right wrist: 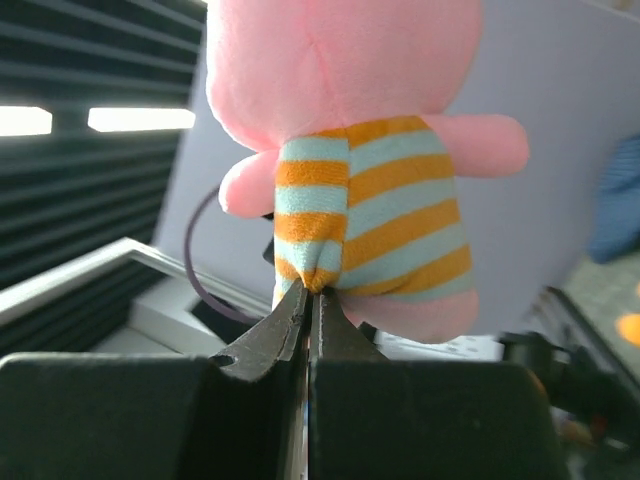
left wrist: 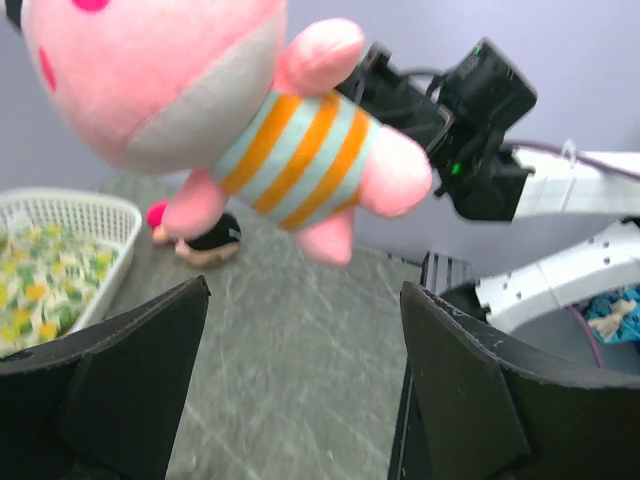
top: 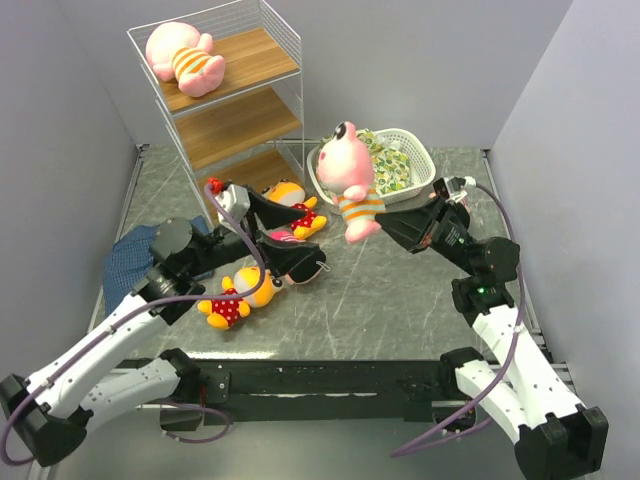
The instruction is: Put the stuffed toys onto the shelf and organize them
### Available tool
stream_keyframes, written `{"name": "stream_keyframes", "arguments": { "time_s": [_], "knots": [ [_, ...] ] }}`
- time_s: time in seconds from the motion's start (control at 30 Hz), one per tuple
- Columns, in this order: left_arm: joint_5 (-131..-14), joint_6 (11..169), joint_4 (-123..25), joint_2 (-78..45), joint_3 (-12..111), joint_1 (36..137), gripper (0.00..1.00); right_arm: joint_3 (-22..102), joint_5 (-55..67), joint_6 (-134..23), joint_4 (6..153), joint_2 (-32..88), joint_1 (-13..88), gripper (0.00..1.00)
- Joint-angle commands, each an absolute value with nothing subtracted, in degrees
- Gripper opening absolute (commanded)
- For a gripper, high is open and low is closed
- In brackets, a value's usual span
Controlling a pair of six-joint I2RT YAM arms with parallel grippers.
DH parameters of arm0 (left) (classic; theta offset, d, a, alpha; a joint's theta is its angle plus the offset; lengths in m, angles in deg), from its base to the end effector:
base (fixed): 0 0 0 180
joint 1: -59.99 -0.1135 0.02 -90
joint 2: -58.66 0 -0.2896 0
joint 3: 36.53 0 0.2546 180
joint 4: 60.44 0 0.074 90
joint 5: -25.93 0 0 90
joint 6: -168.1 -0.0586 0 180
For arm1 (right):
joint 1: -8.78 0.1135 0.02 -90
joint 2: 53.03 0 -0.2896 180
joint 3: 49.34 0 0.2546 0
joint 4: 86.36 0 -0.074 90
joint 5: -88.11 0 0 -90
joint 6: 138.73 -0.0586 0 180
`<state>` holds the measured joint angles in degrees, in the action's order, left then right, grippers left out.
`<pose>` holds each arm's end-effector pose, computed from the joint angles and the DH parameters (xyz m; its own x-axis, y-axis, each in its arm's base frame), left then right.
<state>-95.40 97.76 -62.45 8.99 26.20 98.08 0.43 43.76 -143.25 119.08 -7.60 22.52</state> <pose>0.1389 -0.1476 0.4241 -0.1175 -0.2730 -0.9548 0.9372 0.2874 -0.1976 0.1556 0.0812 0.3962 -0.8046 0.5207 -0.2857 -0.4204 -0.1595 0.8932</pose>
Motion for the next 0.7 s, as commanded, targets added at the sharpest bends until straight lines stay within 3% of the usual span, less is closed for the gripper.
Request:
{"name": "stream_keyframes", "arguments": {
  "time_s": [0.0, 0.43, 0.67],
  "knots": [
    [-87.1, 90.7, -66.9, 6.1, 33.8, 104.5, 0.84, -0.8, 38.1, -158.9, 129.7, -8.4, 22.8, 0.00],
    [-72.2, 73.3, -69.2, -7.8, 42.7, 121.5, 0.89, -4.5, 32.2, -164.4, 124.7, -13.8, 22.8, 0.00],
    [-67.1, 68.6, -70.3, -11.7, 46.1, 125.5, 0.81, -5.6, 33.1, -165.6, 124.7, -15.1, 22.8, 0.00]
  ]
}}
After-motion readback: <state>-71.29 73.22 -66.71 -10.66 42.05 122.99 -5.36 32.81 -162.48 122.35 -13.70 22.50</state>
